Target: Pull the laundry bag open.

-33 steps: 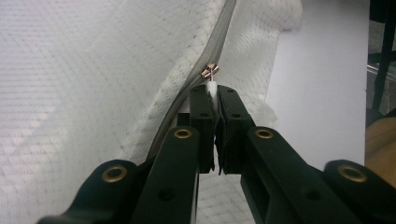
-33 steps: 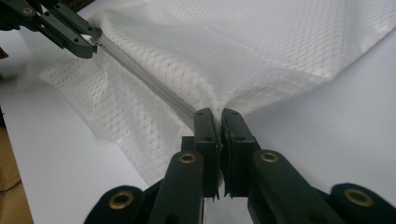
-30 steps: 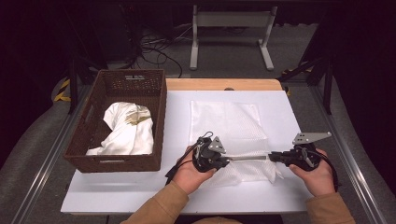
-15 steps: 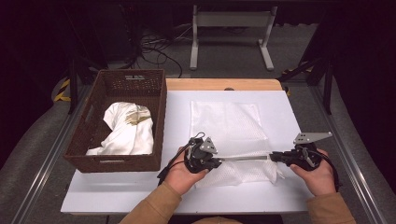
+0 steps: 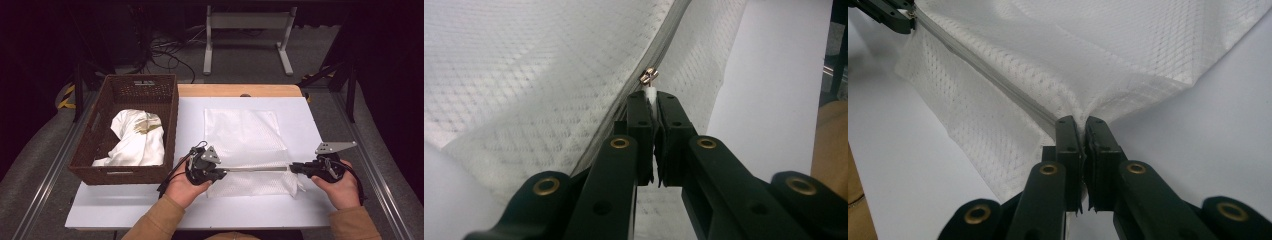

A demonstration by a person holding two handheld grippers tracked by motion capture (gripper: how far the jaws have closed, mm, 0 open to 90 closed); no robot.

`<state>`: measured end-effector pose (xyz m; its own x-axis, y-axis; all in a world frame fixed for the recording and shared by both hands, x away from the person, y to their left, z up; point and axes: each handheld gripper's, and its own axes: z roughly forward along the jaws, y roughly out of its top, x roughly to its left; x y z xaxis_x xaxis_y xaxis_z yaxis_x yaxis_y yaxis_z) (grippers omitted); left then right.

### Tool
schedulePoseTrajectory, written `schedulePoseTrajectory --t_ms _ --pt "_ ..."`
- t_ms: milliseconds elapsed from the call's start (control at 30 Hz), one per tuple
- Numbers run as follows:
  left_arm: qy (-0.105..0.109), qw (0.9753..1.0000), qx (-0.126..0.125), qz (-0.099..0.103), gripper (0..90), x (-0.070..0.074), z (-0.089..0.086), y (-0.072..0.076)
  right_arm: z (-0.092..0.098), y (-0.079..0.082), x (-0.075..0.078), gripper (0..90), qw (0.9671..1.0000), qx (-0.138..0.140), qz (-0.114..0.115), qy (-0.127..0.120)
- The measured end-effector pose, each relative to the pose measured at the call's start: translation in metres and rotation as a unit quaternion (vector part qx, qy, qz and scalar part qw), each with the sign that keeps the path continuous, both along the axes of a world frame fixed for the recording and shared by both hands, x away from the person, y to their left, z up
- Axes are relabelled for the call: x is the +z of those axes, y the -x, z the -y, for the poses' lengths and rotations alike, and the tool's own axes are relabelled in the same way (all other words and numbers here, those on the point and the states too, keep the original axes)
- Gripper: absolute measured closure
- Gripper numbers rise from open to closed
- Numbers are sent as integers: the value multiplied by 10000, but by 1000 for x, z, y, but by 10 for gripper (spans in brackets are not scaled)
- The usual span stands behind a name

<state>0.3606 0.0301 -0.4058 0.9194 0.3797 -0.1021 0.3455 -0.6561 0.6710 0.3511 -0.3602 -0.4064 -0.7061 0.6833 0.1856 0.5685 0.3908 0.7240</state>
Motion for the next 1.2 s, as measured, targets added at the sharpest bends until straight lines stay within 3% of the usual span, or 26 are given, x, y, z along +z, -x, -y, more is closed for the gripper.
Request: schedulePoseTrajectory --t_ms 467,1200 --pt "69 9997 254 -22 866 3 -23 6 3 1 1 860 10000 -44 10 -4" --pt "-102 9984 563 6 866 0 -50 13 3 0 -1 860 10000 -29 -32 20"
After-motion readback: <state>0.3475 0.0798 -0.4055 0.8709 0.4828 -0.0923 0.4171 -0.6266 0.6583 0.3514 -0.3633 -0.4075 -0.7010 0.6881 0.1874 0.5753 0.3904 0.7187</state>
